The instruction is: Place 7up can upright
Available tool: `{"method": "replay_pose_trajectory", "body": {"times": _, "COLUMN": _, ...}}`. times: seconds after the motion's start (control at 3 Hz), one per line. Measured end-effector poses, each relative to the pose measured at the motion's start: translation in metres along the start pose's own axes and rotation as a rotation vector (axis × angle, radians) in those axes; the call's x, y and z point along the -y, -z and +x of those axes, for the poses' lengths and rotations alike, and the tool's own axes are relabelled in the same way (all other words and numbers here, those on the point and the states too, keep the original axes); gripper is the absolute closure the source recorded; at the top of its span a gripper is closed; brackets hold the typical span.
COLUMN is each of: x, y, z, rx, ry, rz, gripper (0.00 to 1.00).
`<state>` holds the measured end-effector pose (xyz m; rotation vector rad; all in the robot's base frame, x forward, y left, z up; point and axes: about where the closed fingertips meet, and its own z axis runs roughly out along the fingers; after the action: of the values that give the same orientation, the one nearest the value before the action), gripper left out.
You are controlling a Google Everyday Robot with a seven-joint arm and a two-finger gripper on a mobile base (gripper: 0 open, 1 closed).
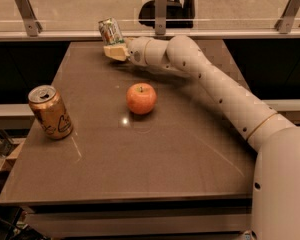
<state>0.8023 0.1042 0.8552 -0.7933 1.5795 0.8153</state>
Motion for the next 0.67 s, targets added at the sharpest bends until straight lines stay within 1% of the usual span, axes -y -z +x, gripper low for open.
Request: {"method": "replay_pose_trajectory", "body": {"times": 0.67, "x": -0.0024, "y": -0.0044, "z": 0.0101, "rx": -0.013, "ry": 0.006, "rz": 0.028, "gripper": 1.0}}
